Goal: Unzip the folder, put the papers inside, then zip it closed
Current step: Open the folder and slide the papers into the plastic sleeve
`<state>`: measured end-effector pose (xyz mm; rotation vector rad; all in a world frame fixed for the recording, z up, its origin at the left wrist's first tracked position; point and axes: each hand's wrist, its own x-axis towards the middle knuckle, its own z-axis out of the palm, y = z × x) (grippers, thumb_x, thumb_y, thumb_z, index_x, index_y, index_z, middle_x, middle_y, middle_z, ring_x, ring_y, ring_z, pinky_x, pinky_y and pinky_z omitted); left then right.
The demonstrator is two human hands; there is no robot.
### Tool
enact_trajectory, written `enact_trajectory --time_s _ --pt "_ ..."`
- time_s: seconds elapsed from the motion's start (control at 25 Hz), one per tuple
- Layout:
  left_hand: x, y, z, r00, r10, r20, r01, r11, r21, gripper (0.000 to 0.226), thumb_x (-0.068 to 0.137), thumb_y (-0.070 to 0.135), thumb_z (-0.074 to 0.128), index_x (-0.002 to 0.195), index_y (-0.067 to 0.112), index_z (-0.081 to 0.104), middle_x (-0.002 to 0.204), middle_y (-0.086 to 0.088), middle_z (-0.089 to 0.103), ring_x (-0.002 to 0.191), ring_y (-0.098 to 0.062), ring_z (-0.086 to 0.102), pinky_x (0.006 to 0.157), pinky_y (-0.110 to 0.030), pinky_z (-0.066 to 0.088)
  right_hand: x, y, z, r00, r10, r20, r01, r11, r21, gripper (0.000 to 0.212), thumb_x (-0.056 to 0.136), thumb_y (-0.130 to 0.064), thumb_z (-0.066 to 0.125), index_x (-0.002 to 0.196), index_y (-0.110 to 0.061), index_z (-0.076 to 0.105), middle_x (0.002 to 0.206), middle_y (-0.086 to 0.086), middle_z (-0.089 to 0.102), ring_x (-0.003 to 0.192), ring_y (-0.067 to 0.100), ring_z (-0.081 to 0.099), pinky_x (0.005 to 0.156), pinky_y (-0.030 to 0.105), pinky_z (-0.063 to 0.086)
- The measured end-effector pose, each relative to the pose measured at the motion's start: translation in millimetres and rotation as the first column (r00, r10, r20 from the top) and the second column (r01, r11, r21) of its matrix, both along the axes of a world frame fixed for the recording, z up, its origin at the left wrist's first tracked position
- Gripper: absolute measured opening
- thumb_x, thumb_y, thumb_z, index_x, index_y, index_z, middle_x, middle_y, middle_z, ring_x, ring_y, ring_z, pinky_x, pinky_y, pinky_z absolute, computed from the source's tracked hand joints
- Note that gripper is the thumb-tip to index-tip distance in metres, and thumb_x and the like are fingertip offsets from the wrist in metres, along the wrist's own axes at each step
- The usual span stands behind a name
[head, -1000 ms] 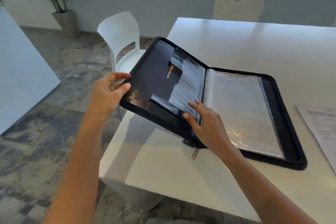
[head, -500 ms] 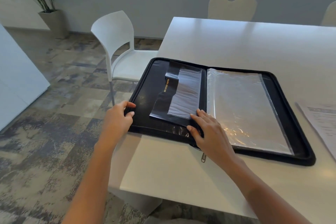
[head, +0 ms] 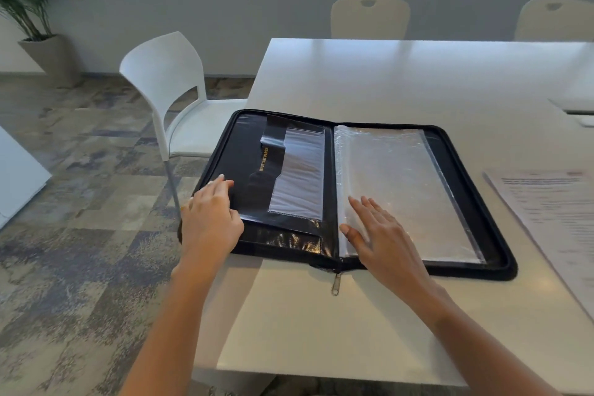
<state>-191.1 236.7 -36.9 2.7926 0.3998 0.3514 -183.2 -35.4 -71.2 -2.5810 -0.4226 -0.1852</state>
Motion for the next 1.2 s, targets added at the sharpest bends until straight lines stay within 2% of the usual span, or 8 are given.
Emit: enact_trajectory --time_s 0.16,0.36,0.44,0.6,0.76,0.88,1.0,1.2 --pt "16.5 -33.9 7.6 0.997 -0.077 -0.029 0.080 0.994 0.077 0.053 0.091 0.016 0.053 0.143 0.017 0.042 0.156 -0.002 0.034 0.144 -0.020 0.029 0.118 -0.051 0.014 3.2 -45.3 -2.6 0.995 -0.099 -0.004 0.099 0.995 -0.029 0.065 0.093 -0.056 0.036 0.149 -0.023 0.028 0.153 0.004 0.033 0.143 0.016 0.023 0.115 0.035 0.022" --pt "35.6 -98.0 14.1 0.950 -0.309 -0.052 0.309 0.951 -0.017 0.047 0.095 0.031 0.054 0.140 0.017 0.045 0.149 -0.003 0.044 0.137 -0.020 0.040 0.114 -0.045 0.027 7.3 -110.1 -1.7 0.978 -0.205 -0.024 0.205 0.979 -0.021 0.070 0.090 -0.060 0.032 0.149 -0.021 0.026 0.153 0.004 0.032 0.144 0.017 0.019 0.114 0.032 0.013" --pt "40.7 -132.0 13.2 0.913 -0.405 -0.049 0.401 0.914 -0.065 0.046 0.095 0.034 0.054 0.137 0.018 0.046 0.141 -0.002 0.052 0.129 -0.019 0.047 0.111 -0.042 0.031 7.0 -135.1 0.9 0.964 -0.267 0.009 0.267 0.963 -0.013 0.070 0.089 -0.059 0.034 0.147 -0.020 0.031 0.152 0.005 0.035 0.144 0.019 0.019 0.114 0.035 0.015" --pt "50.3 -210.1 10.9 0.828 -0.559 -0.048 0.552 0.827 -0.106 0.048 0.095 0.039 0.053 0.138 0.020 0.045 0.142 0.000 0.050 0.130 -0.018 0.045 0.109 -0.041 0.032 6.6 -185.0 1.9 0.916 -0.387 0.108 0.394 0.918 -0.053 0.060 0.091 -0.053 0.041 0.140 -0.017 0.045 0.148 0.007 0.042 0.144 0.026 0.020 0.116 0.049 0.019" --pt "53.4 -295.2 9.3 0.729 -0.679 -0.086 0.672 0.734 -0.096 0.051 0.095 0.044 0.051 0.137 0.016 0.047 0.144 -0.004 0.047 0.133 -0.022 0.039 0.108 -0.043 0.031 13.2 -247.3 3.4 0.849 -0.515 0.118 0.525 0.846 -0.092 0.054 0.094 -0.044 0.049 0.136 -0.010 0.050 0.145 0.013 0.046 0.143 0.031 0.022 0.114 0.052 0.024" --pt "52.9 -348.7 5.3 0.662 -0.731 -0.162 0.735 0.676 -0.047 0.060 0.094 0.052 0.049 0.138 0.011 0.046 0.148 -0.009 0.041 0.138 -0.027 0.030 0.111 -0.046 0.027 18.7 -295.5 8.8 0.793 -0.604 0.078 0.609 0.783 -0.124 0.052 0.092 -0.041 0.055 0.133 -0.009 0.053 0.143 0.016 0.047 0.141 0.035 0.025 0.113 0.051 0.025" --pt "55.2 -386.2 2.2 0.628 -0.737 -0.248 0.762 0.648 0.003 0.072 0.091 0.060 0.049 0.139 0.007 0.045 0.144 -0.012 0.043 0.135 -0.029 0.032 0.111 -0.047 0.027 20.8 -334.7 13.5 0.728 -0.686 0.001 0.671 0.713 -0.204 0.055 0.090 -0.043 0.056 0.133 -0.010 0.053 0.143 0.021 0.046 0.137 0.040 0.027 0.110 0.051 0.028" --pt "54.4 -416.5 -3.2 0.651 -0.676 -0.344 0.735 0.675 0.064 0.081 0.087 0.068 0.048 0.138 0.005 0.044 0.138 -0.013 0.047 0.129 -0.030 0.037 0.112 -0.053 0.026 19.4 -368.6 17.3 0.656 -0.750 -0.078 0.696 0.642 -0.322 0.073 0.085 -0.062 0.050 0.138 -0.012 0.042 0.135 0.021 0.049 0.122 0.041 0.038 0.095 0.048 0.039"
